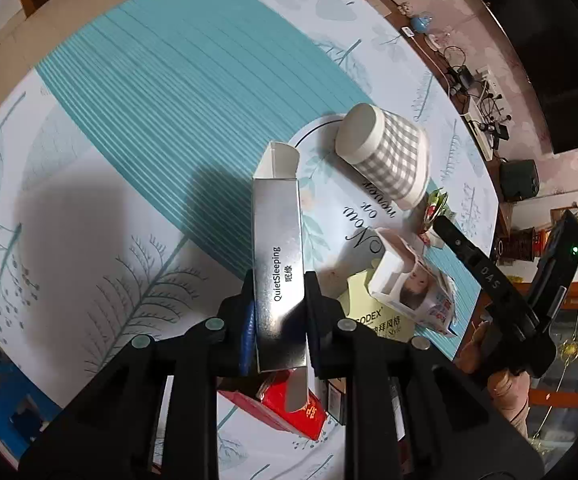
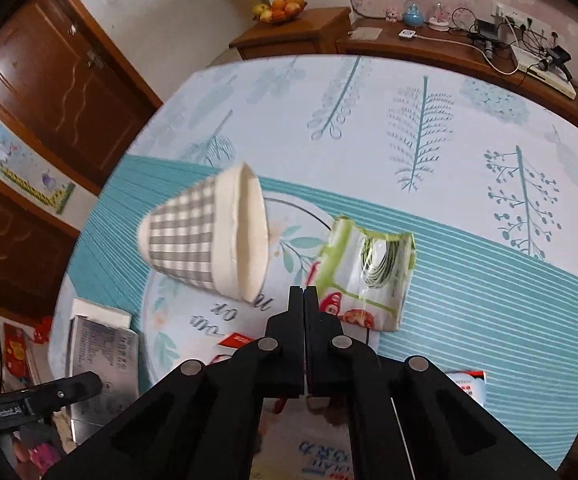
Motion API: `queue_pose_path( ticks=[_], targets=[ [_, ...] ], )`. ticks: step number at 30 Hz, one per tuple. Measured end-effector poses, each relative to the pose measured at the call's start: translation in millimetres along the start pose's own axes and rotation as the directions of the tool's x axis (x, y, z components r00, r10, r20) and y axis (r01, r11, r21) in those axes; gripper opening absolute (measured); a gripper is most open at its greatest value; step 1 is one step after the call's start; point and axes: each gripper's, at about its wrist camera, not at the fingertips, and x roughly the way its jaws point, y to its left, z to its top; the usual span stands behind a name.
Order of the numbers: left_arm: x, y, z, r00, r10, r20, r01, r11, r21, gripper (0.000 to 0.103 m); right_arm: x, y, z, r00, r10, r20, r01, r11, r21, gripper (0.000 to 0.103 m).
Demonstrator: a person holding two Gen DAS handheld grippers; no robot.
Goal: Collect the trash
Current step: 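Grasp the green-and-white wrapper with the right tool while the left holds the box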
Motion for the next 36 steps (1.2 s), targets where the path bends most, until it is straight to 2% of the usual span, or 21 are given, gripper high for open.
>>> queue_pose_path(
  ticks=[4, 6, 8, 9, 10, 13, 16, 20, 22, 23, 29, 31, 36],
  targets=[
    [-14, -5, 1, 1.0, 0.003, 0.014, -0.003, 0.999, 0.043, 0.017, -17, -5, 2, 0.998, -0.026, 0.054, 0.024, 0.999, 0.041, 0.0],
    [-24, 4, -3, 1.0, 0.005, 0.02, -0.007, 0.998, 0.067, 0.017, -20, -12, 4, 0.998, -0.048, 0.051, 0.044, 0.996, 0.075, 0.001],
    [-32, 6, -3, 1.0, 0.013, 0.026, -0.015, 0.997, 0.082, 0.017, -18, -24, 6, 0.998, -0.064, 0.028, 0.06, 0.99, 0.127, 0.015],
    [-34, 9, -3, 1.0, 0.012, 0.028, -0.014, 0.996, 0.083, 0.017, -18, -29, 7, 0.997, -0.065, 0.03, 0.06, 0.987, 0.148, 0.031],
    [-36, 9, -3, 1.0, 0.007, 0.029, -0.01, 0.996, 0.083, 0.017, -19, -34, 7, 0.997, -0.067, 0.04, 0.059, 0.984, 0.17, 0.039],
    [-40, 19, -7, 1.0, 0.006, 0.03, -0.009, 0.996, 0.083, 0.017, -13, -43, 8, 0.995, -0.089, 0.037, 0.08, 0.978, 0.194, 0.049],
    [-42, 27, -12, 0.999, 0.008, 0.035, -0.011, 0.996, 0.085, 0.017, 0, -49, 8, 0.998, -0.07, 0.004, 0.068, 0.974, 0.218, 0.049],
    [-44, 32, -14, 0.999, 0.014, 0.041, -0.018, 0.997, 0.08, 0.017, 7, -46, 10, 1.0, -0.01, 0.022, 0.004, 0.97, 0.242, 0.051],
    [-45, 34, -15, 0.999, 0.019, 0.041, -0.022, 0.997, 0.073, 0.017, 10, -42, 12, 1.0, -0.002, 0.024, -0.004, 0.97, 0.243, 0.068],
    [-45, 34, -15, 0.999, 0.02, 0.042, -0.023, 0.997, 0.069, 0.017, 12, -39, 13, 1.0, -0.012, 0.021, 0.007, 0.972, 0.236, 0.07],
    [-44, 31, -17, 0.998, 0.03, 0.052, -0.034, 0.997, 0.076, 0.017, 29, -25, 15, 0.995, -0.093, -0.035, 0.097, 0.982, 0.16, 0.068],
    [-45, 30, -18, 0.998, 0.038, 0.058, -0.042, 0.996, 0.083, 0.017, 33, -21, 15, 0.989, -0.141, -0.042, 0.146, 0.98, 0.133, 0.051],
    [-51, 28, -19, 0.997, 0.042, 0.07, -0.049, 0.993, 0.103, 0.017, 23, -17, 16, 0.991, -0.132, -0.013, 0.132, 0.983, 0.128, 0.024]
  ],
)
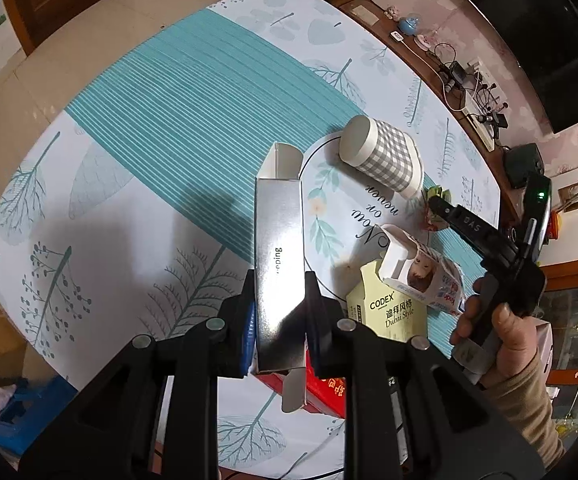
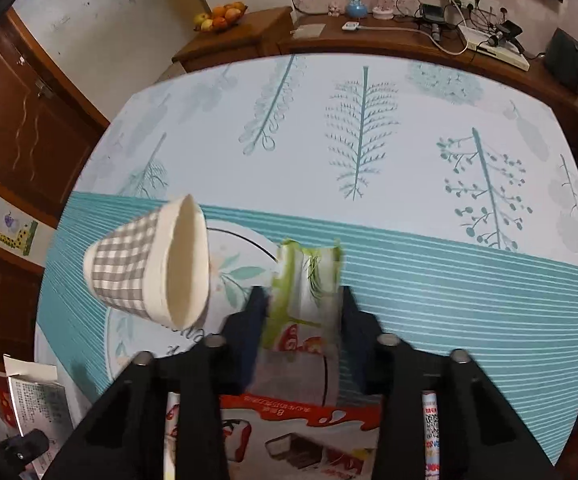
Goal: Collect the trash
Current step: 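Grasp the green-and-white wrapper with the right tool while the left holds the box, then carry the white box with the left tool while the right carries the wrapper to the bin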
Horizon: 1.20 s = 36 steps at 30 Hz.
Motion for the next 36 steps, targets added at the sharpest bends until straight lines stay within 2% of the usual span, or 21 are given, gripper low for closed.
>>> queue_pose_path(
  ticks=[6, 10, 15, 19, 25, 28, 33, 36],
  targets=[
    [-15, 0, -1, 1.0, -0.002, 0.02, 0.001, 0.999, 0.042, 0.017, -40, -1, -12, 0.997, 0.063, 0.051, -0.065, 0.997, 0.032, 0.019],
    [-31, 3, -4, 1.0, -0.008, 0.03, 0.005, 0.996, 0.084, 0.017, -82, 7, -32, 0.989, 0.111, 0.096, -0.116, 0.992, 0.052, 0.019],
    [-61, 11, -13, 0.998, -0.026, 0.051, 0.017, 0.985, 0.171, 0.017, -137, 29, -72, 0.977, 0.165, 0.135, -0.174, 0.983, 0.061, 0.019],
    [-87, 23, -23, 0.996, -0.061, 0.063, 0.043, 0.967, 0.249, 0.017, -179, 52, -118, 0.972, 0.17, 0.165, -0.185, 0.979, 0.081, 0.019],
    [-126, 50, -46, 0.992, -0.113, 0.05, 0.085, 0.918, 0.388, 0.017, -243, 93, -207, 0.959, 0.123, 0.255, -0.168, 0.972, 0.165, 0.019],
    [-148, 75, -61, 0.989, -0.14, 0.051, 0.099, 0.874, 0.475, 0.017, -267, 119, -259, 0.948, 0.084, 0.306, -0.158, 0.962, 0.223, 0.019],
    [-172, 113, -84, 0.984, -0.172, 0.052, 0.114, 0.819, 0.562, 0.017, -285, 162, -339, 0.934, 0.016, 0.356, -0.14, 0.935, 0.326, 0.019],
    [-176, 136, -102, 0.984, -0.173, 0.039, 0.113, 0.781, 0.615, 0.017, -283, 187, -382, 0.939, -0.009, 0.344, -0.124, 0.923, 0.364, 0.019]
  ],
)
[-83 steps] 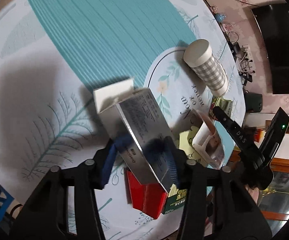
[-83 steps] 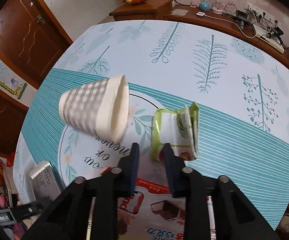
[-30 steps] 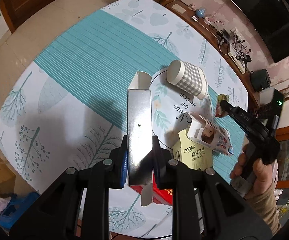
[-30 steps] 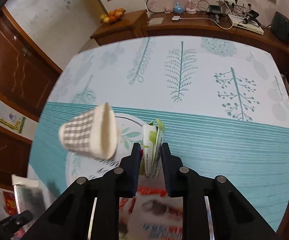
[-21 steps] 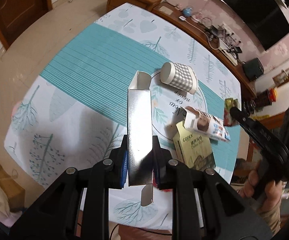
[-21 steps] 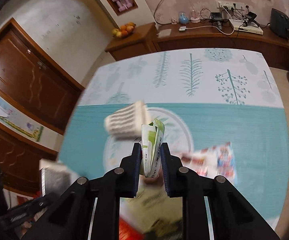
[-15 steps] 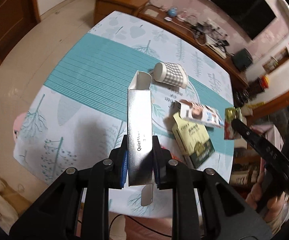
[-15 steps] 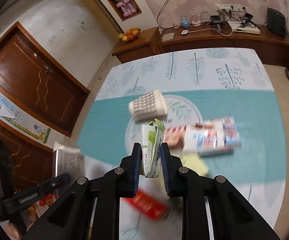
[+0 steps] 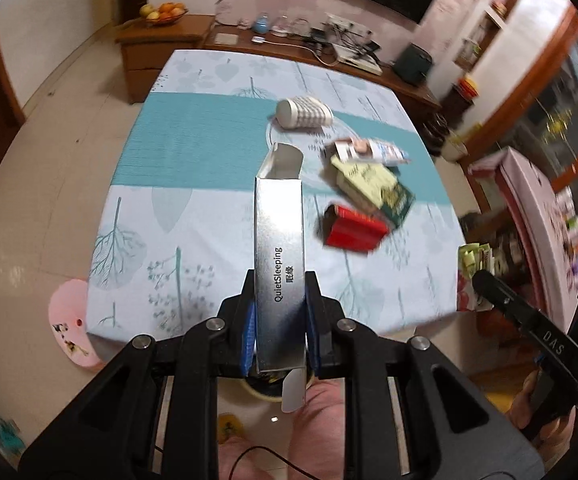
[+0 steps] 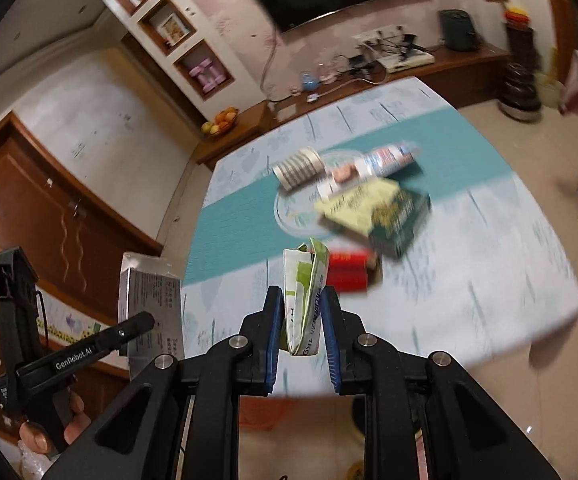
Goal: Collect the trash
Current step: 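Carry the white box with the left tool while the right carries the wrapper to the bin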
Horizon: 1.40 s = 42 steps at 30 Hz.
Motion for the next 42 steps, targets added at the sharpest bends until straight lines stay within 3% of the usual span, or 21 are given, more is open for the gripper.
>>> queue_pose_path(
  ticks=[8, 13, 18, 22, 30, 34, 37, 40, 42],
  targets=[
    [22, -16, -76, 0.993, -0.012, -0.116, 0.033, 0.983, 0.182, 0.017, -8, -10, -97, 0.988, -0.079, -0.133, 0.091, 0.992, 0.088, 0.019],
    [56, -42, -122, 0.977, -0.024, -0.211, 0.083, 0.958, 0.274, 0.017, 9, -39, -150, 0.967, -0.12, -0.223, 0.157, 0.975, 0.158, 0.019],
    [108, -62, -172, 0.956, -0.043, -0.291, 0.142, 0.934, 0.327, 0.017, 53, -86, -197, 0.941, -0.133, -0.311, 0.206, 0.955, 0.213, 0.019],
    [163, -66, -211, 0.947, -0.015, -0.322, 0.14, 0.92, 0.367, 0.018, 102, -125, -237, 0.926, -0.125, -0.357, 0.223, 0.942, 0.249, 0.021],
    [280, -44, -261, 0.934, 0.036, -0.355, 0.097, 0.932, 0.349, 0.018, 205, -193, -301, 0.909, -0.121, -0.399, 0.239, 0.936, 0.259, 0.028],
    [324, -37, -276, 0.928, 0.062, -0.367, 0.078, 0.932, 0.354, 0.018, 248, -224, -319, 0.914, -0.107, -0.391, 0.234, 0.928, 0.291, 0.04],
    [345, -34, -284, 0.926, 0.083, -0.367, 0.062, 0.928, 0.367, 0.027, 272, -242, -327, 0.915, -0.093, -0.394, 0.229, 0.921, 0.314, 0.046],
    [353, -35, -286, 0.933, 0.103, -0.346, 0.038, 0.924, 0.379, 0.044, 284, -251, -333, 0.918, -0.081, -0.389, 0.222, 0.917, 0.331, 0.049],
    [354, -34, -286, 0.935, 0.117, -0.334, 0.021, 0.924, 0.382, 0.047, 285, -252, -335, 0.921, -0.076, -0.381, 0.214, 0.918, 0.333, 0.053]
  ],
)
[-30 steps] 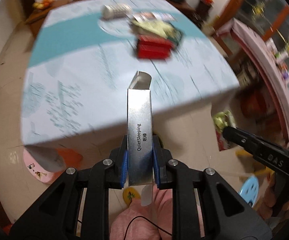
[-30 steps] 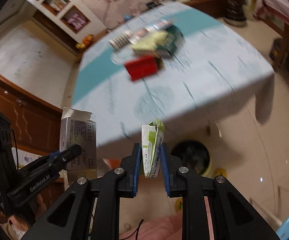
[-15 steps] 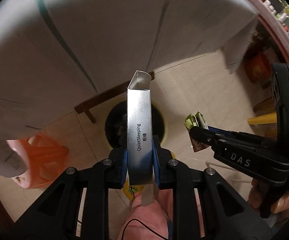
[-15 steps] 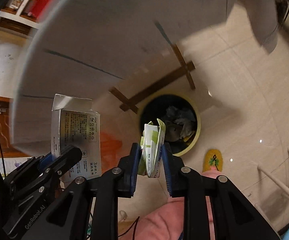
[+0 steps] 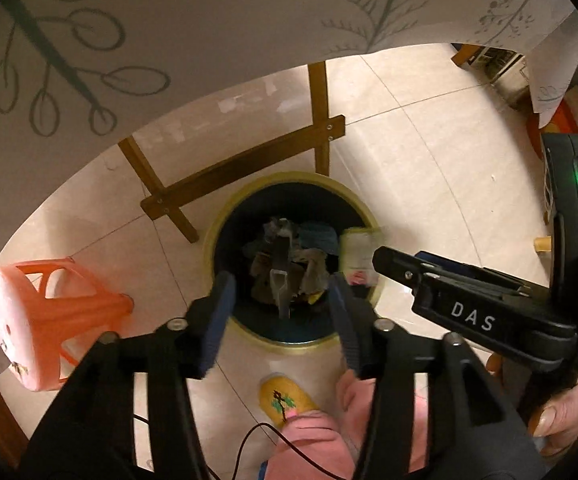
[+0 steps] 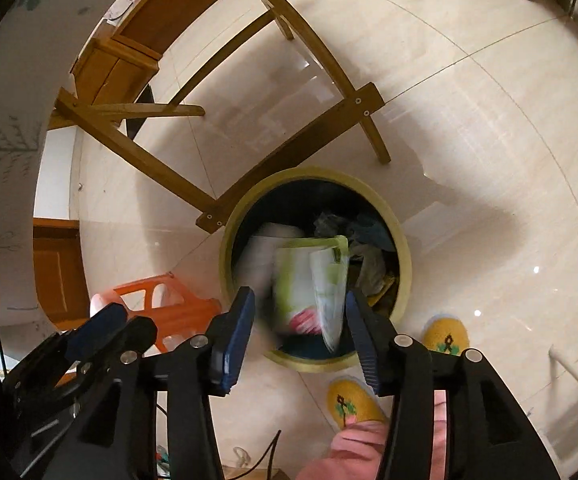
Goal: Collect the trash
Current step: 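Carry the white box with the left tool while the right carries the wrapper to the bin, then open both tools over the floor bin to drop the box and wrapper, then raise both empty tools back toward the table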
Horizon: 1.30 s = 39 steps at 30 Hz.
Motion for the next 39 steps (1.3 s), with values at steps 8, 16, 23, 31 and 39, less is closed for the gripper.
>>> queue_pose_path(
  ticks=[8, 16, 23, 31, 39],
  targets=[
    [-18, 6, 8, 1.0, 0.026, 0.011, -0.026, 0.999, -0.022, 0.047, -13, 15, 3, 1.0, 0.019, 0.015, -0.018, 0.999, -0.036, 0.059],
    [-108, 7, 11, 0.997, 0.03, 0.075, -0.026, 0.998, -0.05, 0.047, -82, 48, -3, 0.999, 0.032, 0.039, -0.029, 0.996, -0.08, 0.059],
    [-210, 14, 15, 0.99, 0.021, 0.141, -0.01, 0.997, -0.076, 0.047, -166, 92, -12, 0.996, 0.039, 0.082, -0.029, 0.991, -0.128, 0.059],
    [-313, 27, 10, 0.979, 0.013, 0.203, 0.002, 0.997, -0.076, 0.047, -262, 153, -27, 0.99, 0.066, 0.124, -0.037, 0.974, -0.224, 0.059],
    [-393, 50, 14, 0.957, 0.034, 0.289, -0.006, 0.995, -0.099, 0.047, -336, 207, -37, 0.975, 0.062, 0.212, 0.017, 0.936, -0.353, 0.059]
  ],
)
